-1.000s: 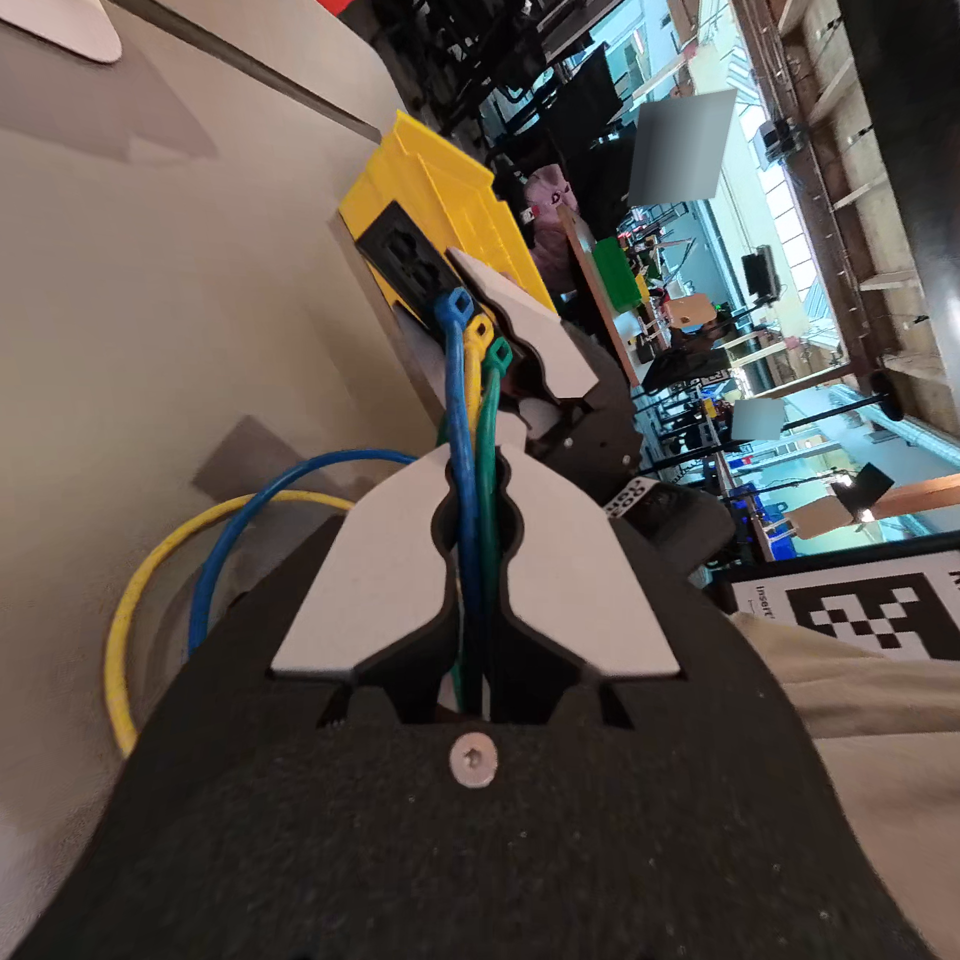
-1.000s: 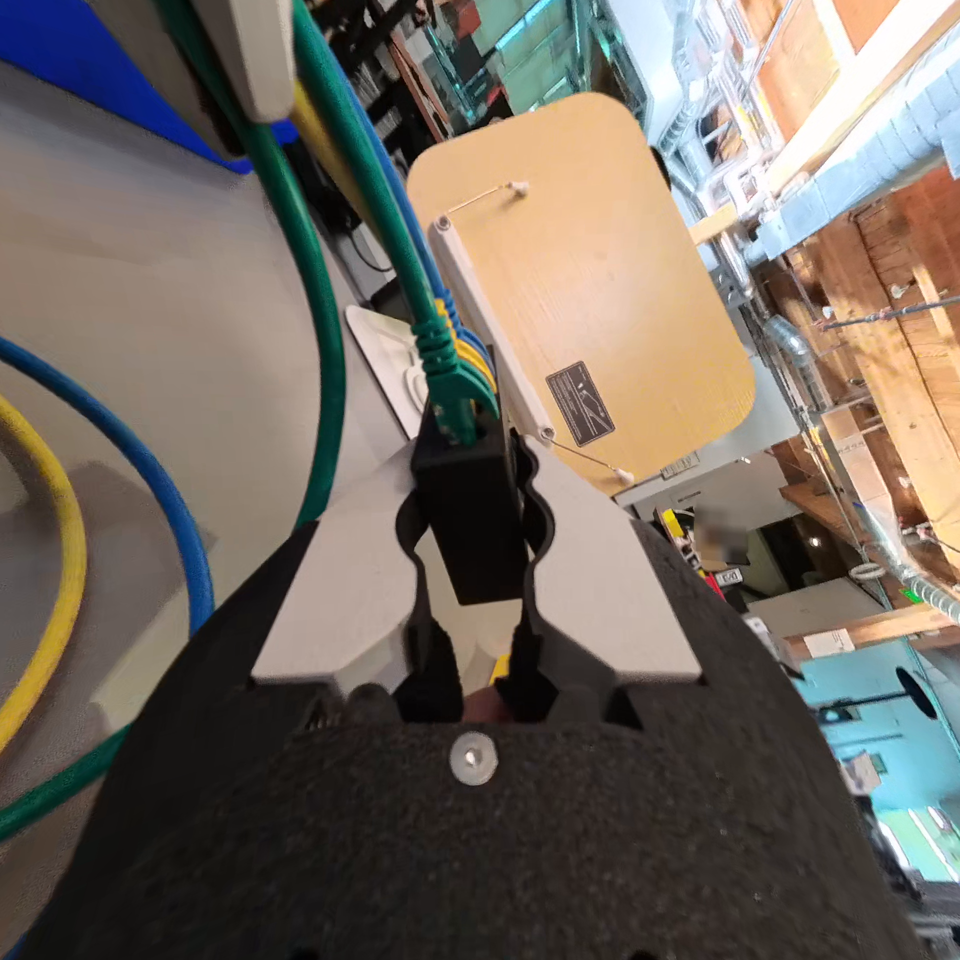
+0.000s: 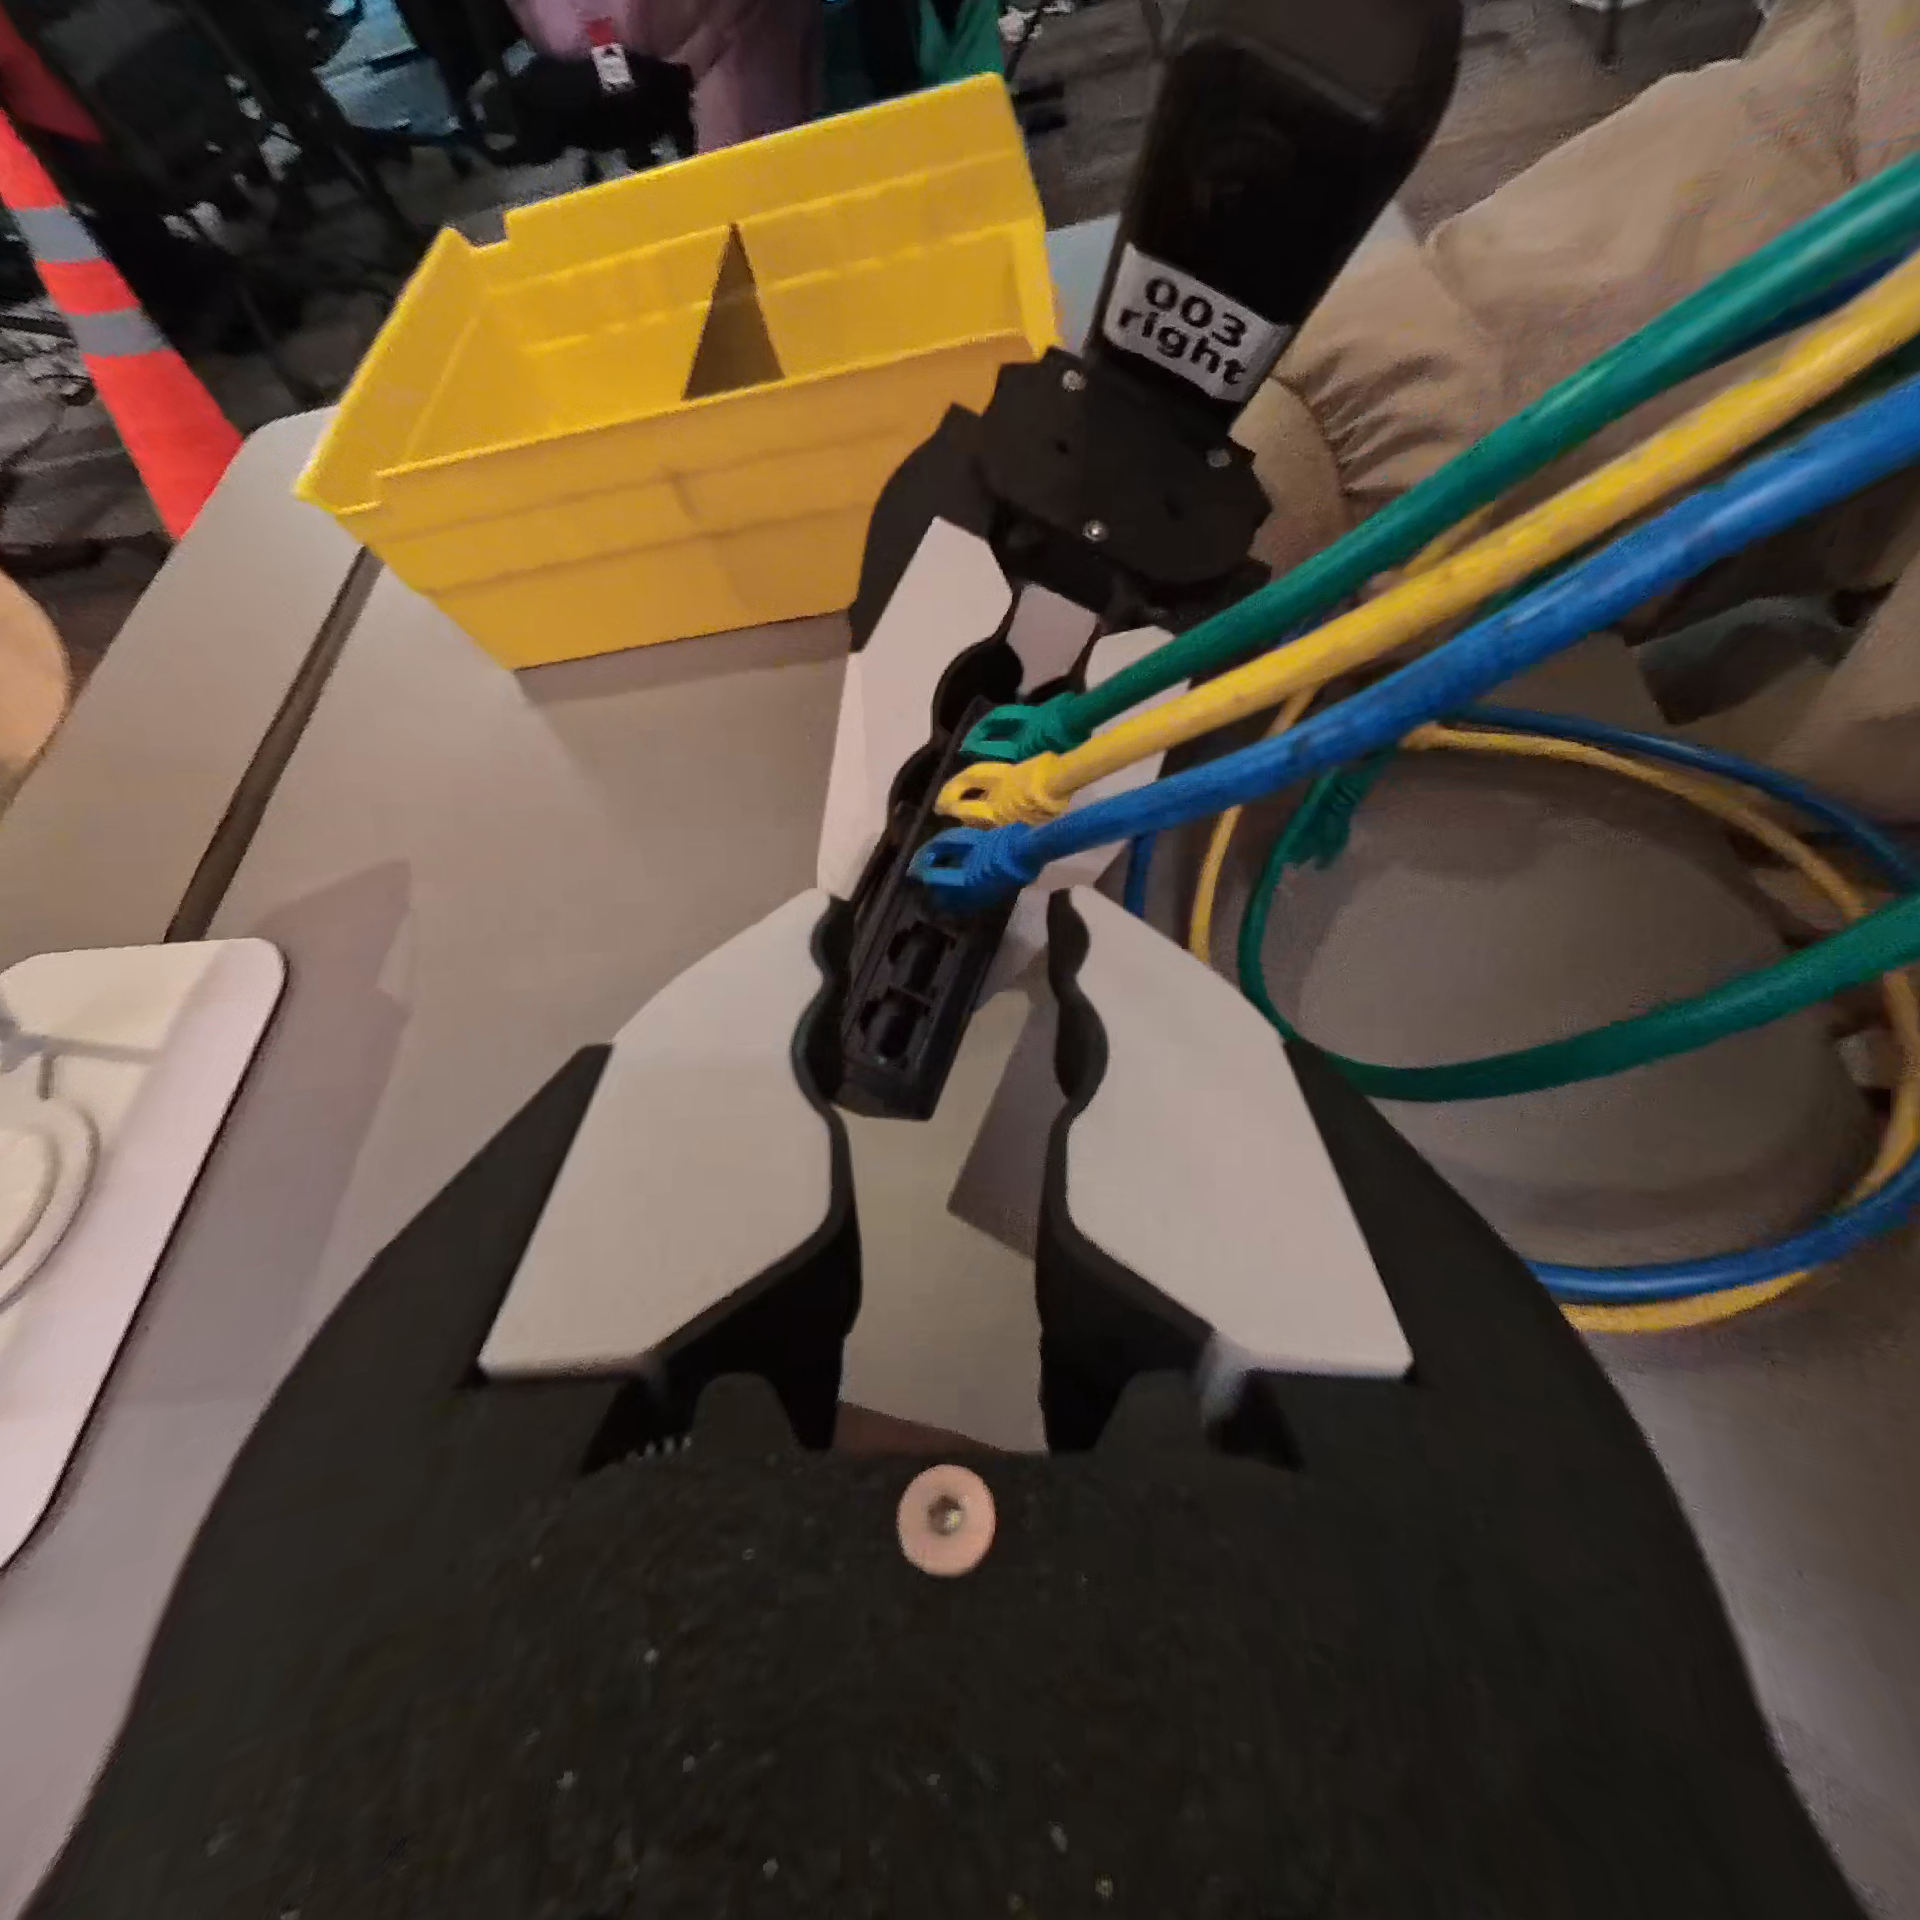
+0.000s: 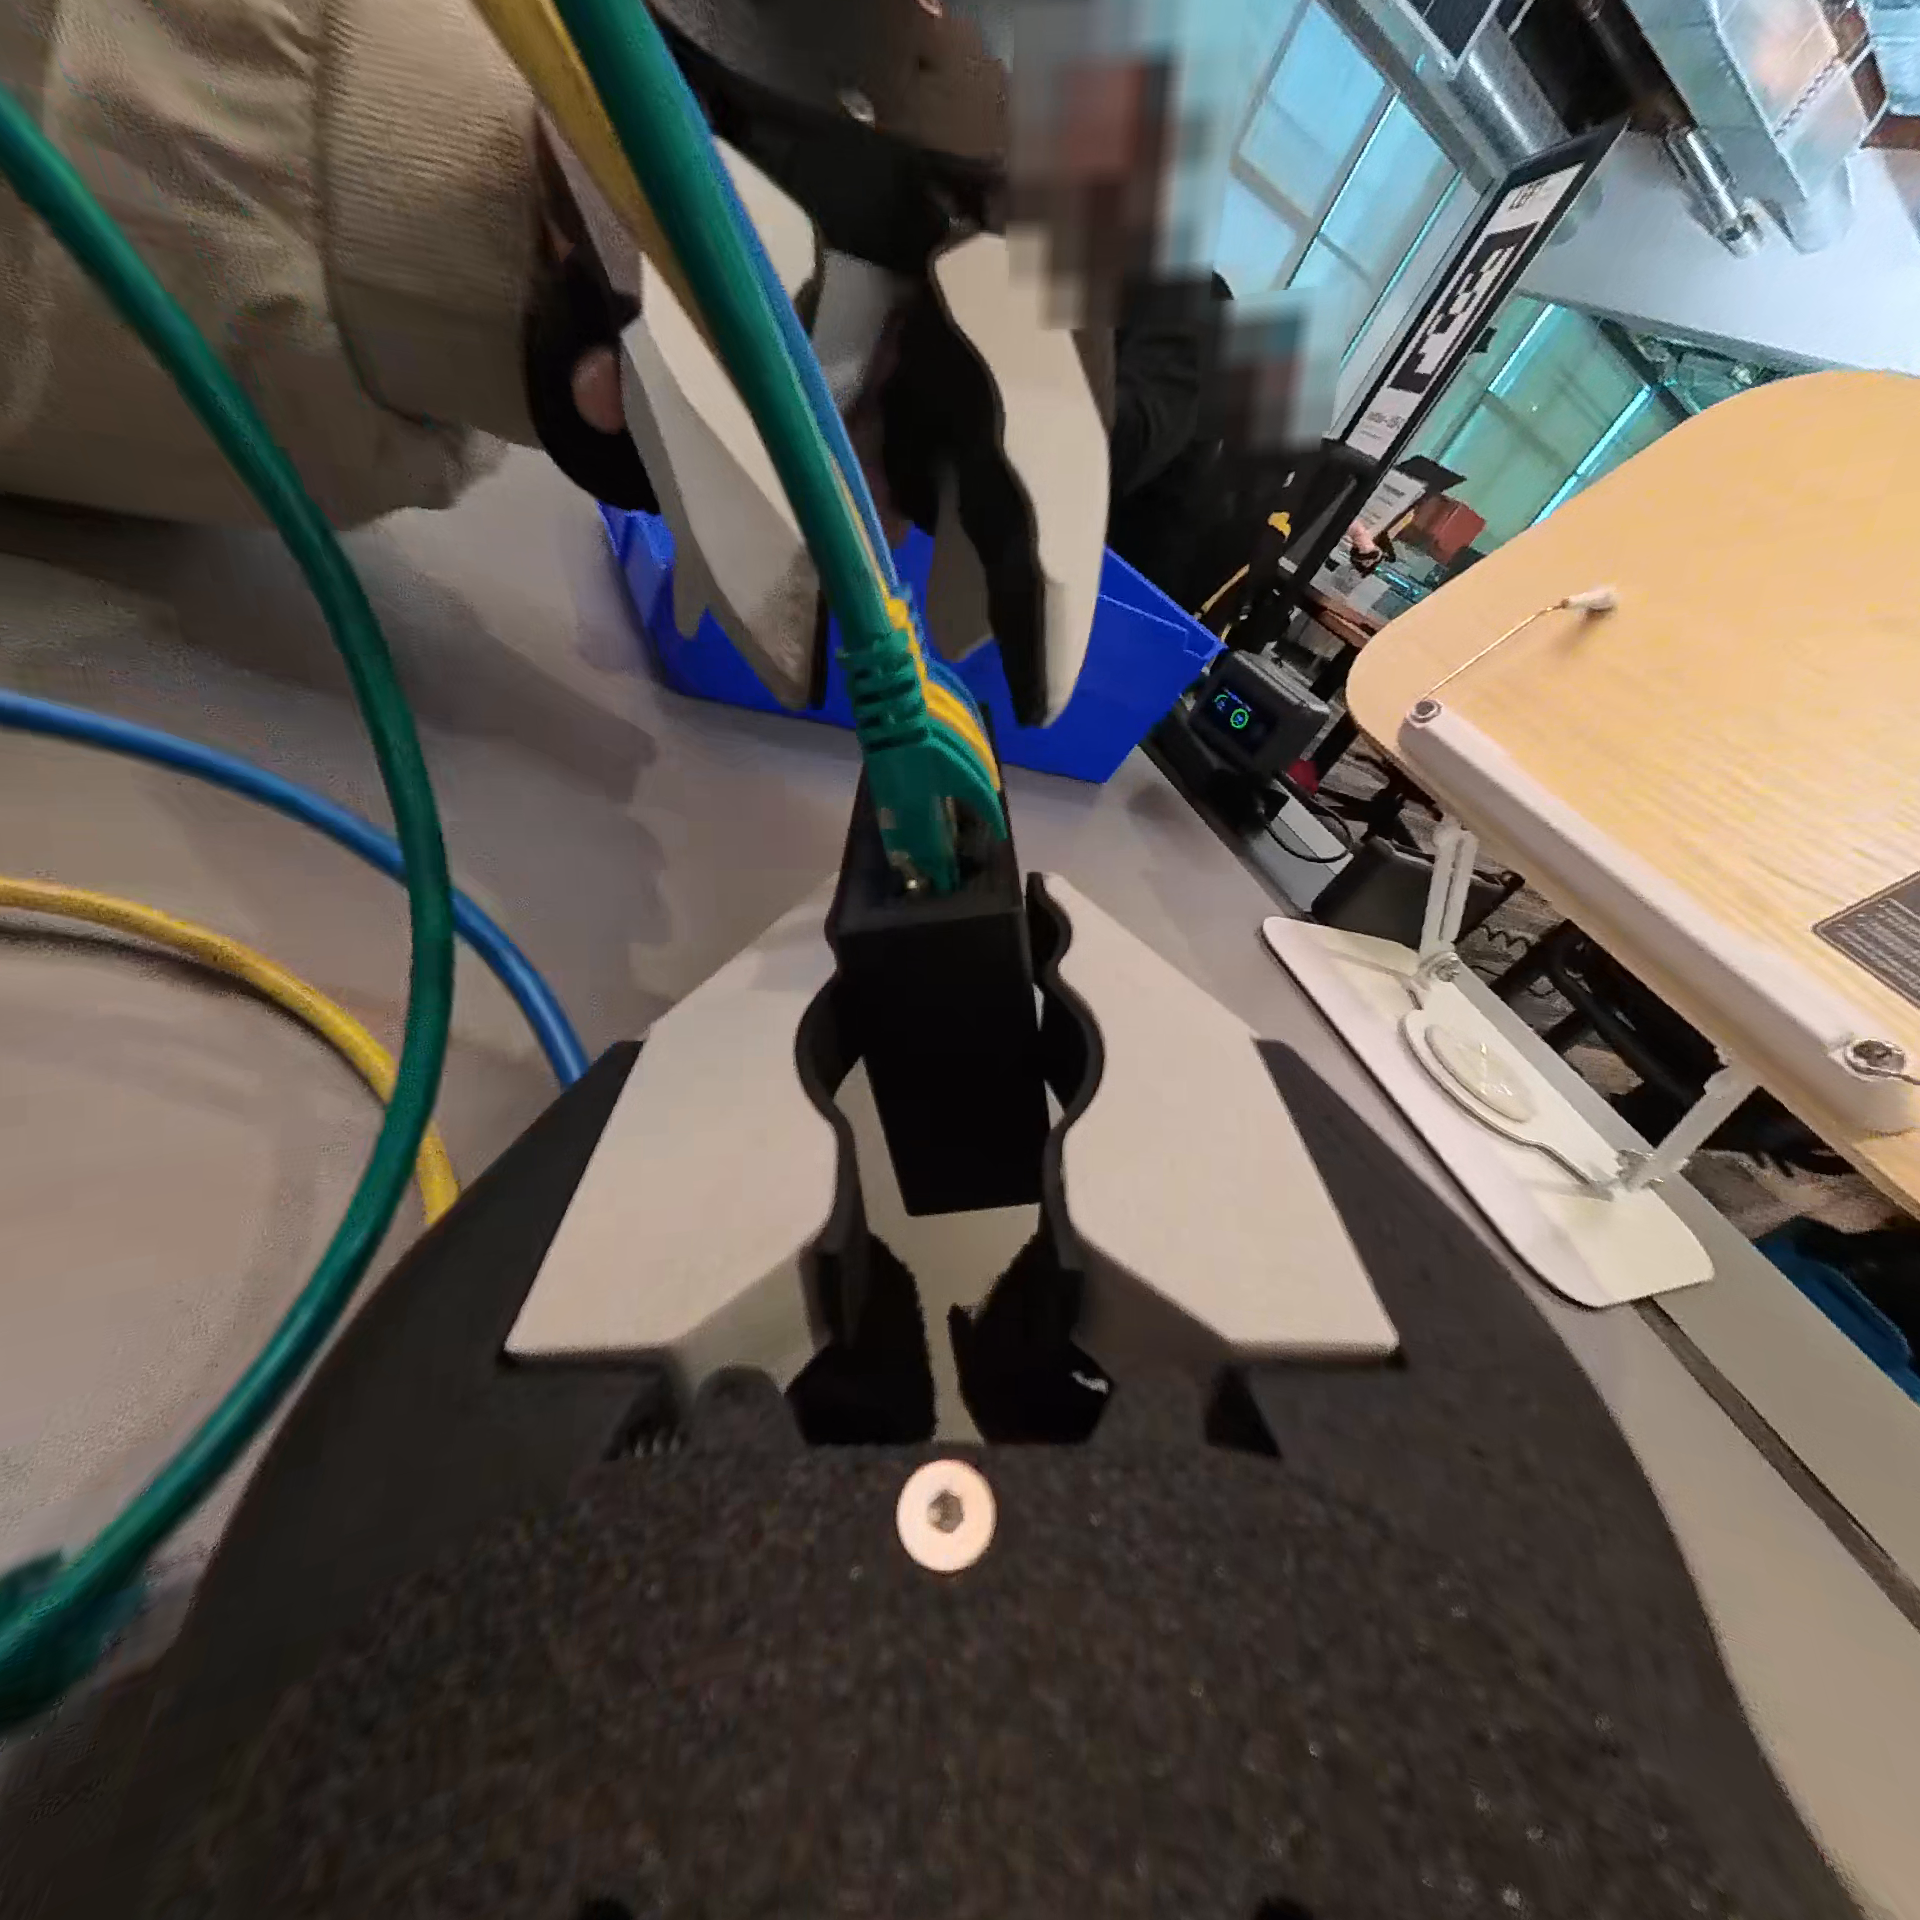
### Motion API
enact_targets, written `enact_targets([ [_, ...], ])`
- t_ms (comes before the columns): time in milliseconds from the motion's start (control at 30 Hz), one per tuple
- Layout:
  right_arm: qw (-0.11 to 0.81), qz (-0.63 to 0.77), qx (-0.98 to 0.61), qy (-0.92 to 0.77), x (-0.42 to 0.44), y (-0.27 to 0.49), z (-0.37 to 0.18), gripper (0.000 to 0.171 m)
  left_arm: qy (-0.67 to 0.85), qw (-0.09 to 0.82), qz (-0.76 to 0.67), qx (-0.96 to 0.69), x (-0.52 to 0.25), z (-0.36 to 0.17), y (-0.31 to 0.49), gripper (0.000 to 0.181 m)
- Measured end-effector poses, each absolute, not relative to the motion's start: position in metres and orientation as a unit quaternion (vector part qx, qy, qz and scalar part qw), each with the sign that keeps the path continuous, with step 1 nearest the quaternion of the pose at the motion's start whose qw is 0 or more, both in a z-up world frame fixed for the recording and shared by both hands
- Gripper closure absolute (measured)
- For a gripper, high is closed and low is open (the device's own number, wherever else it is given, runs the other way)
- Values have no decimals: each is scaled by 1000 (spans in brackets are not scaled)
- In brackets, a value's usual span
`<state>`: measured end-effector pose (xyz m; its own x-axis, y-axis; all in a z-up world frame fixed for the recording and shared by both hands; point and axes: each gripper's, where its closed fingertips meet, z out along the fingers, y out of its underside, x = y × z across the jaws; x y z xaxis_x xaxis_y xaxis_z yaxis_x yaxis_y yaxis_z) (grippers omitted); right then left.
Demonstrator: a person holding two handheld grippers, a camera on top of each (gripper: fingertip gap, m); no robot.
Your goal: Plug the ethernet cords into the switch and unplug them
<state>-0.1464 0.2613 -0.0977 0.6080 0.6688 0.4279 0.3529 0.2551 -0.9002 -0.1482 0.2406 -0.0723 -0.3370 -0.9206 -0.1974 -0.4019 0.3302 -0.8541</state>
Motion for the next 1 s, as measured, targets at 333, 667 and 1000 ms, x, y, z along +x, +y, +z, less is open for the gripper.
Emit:
enact_targets([
  [333, 685, 206, -580, -390, -150, 252, -76, 142, 709, 356, -473, -383, -140, -50, 227, 163],
  [667, 683, 218, -577, -392, -155, 250, -76, 142, 693, 368, -507, -358, -141, -49, 224, 163],
  [1000, 679, 196, -578, -408, -157, 252, -81, 143, 728, 390, -464, -319, -142, -53, 223, 168],
])
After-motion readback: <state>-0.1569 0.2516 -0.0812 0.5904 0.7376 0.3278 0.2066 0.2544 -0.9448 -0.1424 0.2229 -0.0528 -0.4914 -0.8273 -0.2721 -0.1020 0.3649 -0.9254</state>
